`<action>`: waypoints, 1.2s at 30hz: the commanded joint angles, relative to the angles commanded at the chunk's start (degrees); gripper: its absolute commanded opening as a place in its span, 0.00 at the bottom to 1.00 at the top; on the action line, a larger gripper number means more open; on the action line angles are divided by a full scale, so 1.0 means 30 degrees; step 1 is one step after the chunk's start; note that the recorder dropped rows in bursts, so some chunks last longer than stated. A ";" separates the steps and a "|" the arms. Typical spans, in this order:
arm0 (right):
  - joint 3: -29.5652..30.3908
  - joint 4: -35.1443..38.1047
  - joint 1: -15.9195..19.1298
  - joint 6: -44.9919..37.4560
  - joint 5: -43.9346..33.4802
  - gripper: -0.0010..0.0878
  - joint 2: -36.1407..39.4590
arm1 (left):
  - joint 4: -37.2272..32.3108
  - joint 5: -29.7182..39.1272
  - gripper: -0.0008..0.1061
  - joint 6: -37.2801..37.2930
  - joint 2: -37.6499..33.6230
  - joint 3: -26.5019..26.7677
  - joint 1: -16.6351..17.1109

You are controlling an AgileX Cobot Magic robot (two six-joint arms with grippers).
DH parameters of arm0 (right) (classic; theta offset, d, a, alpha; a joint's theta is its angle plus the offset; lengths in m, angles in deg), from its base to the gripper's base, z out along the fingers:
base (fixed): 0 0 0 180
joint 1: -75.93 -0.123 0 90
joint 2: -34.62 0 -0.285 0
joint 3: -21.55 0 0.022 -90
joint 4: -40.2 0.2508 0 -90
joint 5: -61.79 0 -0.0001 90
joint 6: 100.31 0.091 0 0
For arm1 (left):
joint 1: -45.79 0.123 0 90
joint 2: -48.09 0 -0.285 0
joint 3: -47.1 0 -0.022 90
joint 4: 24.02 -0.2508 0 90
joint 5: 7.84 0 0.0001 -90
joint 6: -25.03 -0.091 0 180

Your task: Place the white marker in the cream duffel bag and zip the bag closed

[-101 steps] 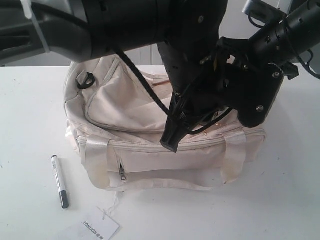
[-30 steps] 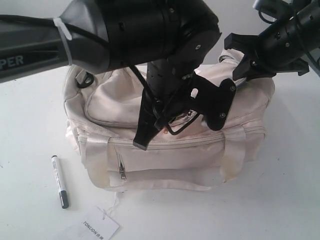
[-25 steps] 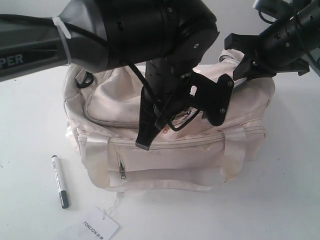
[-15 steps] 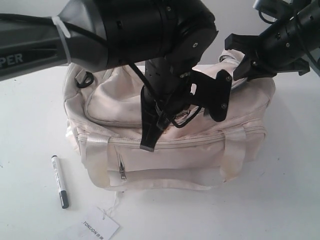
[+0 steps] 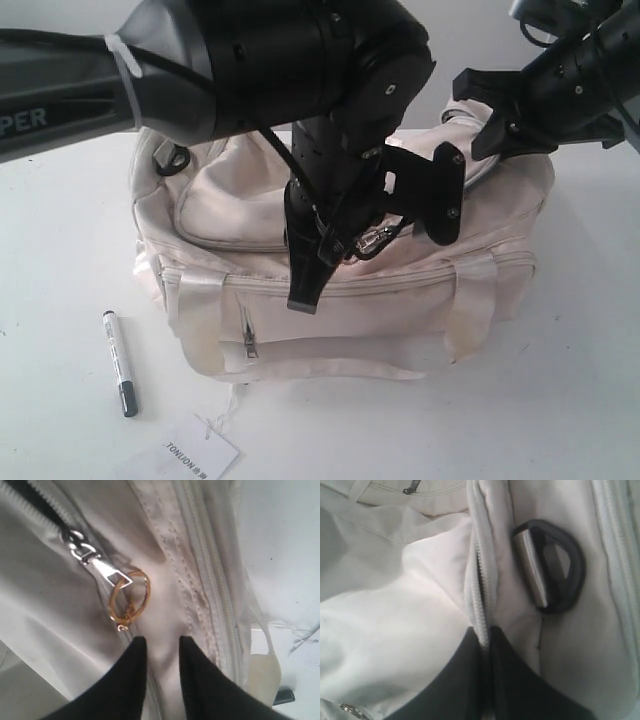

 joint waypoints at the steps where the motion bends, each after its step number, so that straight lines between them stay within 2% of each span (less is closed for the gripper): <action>1: 0.0000 0.0000 0.0000 0.0000 0.0000 0.01 0.0000 | 0.0000 0.0000 0.47 0.0275 0.0000 0.0000 0.0000; 4: 0.0000 0.0000 0.0000 0.0000 0.0000 0.01 0.0000 | -0.0079 0.0000 0.52 0.1056 0.0073 0.0042 0.0000; 11: 0.0000 0.0000 0.0000 0.0000 0.0000 0.01 0.0000 | -0.0017 0.0000 0.52 0.2644 0.0974 0.0042 0.0000; 13: 0.0000 0.0000 0.0000 0.0000 0.0000 0.01 0.0000 | 0.0933 0.0000 0.52 0.2825 0.1360 0.0042 0.0212; 14: 0.0000 0.0000 0.0000 0.0000 0.0000 0.01 0.0000 | 0.1646 0.0000 0.52 0.2825 0.1506 0.0042 0.0415; 15: 0.0000 0.0000 0.0000 0.0000 0.0000 0.01 0.0000 | 0.3902 -0.0090 0.52 0.2896 0.1882 0.0042 0.1072; 16: 0.0000 0.0000 0.0000 0.0000 0.0000 0.01 0.0000 | 0.4859 -0.0307 0.52 0.2896 0.2003 0.0042 0.1499; 17: 0.0000 0.0000 0.0000 0.0000 0.0000 0.01 0.0000 | 0.6981 -0.0621 0.51 0.3123 0.2146 0.0042 0.2401; 20: 0.0000 0.0000 0.0000 0.0000 0.0000 0.01 0.0000 | 1.0003 -0.0674 0.51 0.4429 0.2146 0.0042 0.3981; 21: 0.0000 0.0000 0.0000 0.0000 0.0000 0.01 0.0000 | 1.1786 -0.0674 0.51 0.4895 0.2101 0.0042 0.4769; 22: 0.0000 0.0000 0.0000 0.0000 0.0000 0.01 0.0000 | 1.2549 -0.0674 0.51 0.4936 0.2075 0.0042 0.5129; 23: 0.0000 0.0000 0.0000 0.0000 0.0000 0.01 0.0000 | 1.4267 -0.0717 0.51 0.5239 0.1987 0.0042 0.5746; 25: 0.0000 0.0000 0.0000 0.0000 0.0000 0.01 0.0000 | 1.5748 -0.0850 0.51 0.5544 0.1867 0.0042 0.6231; 31: 0.0000 0.0000 0.0000 0.0000 0.0000 0.01 0.0000 | 1.6285 -0.0924 0.52 0.7305 0.0881 0.0042 0.6480; 36: 0.0000 0.0000 0.0000 0.0000 0.0000 0.01 0.0000 | 1.5959 -0.1242 0.61 0.8173 0.0270 0.0042 0.6480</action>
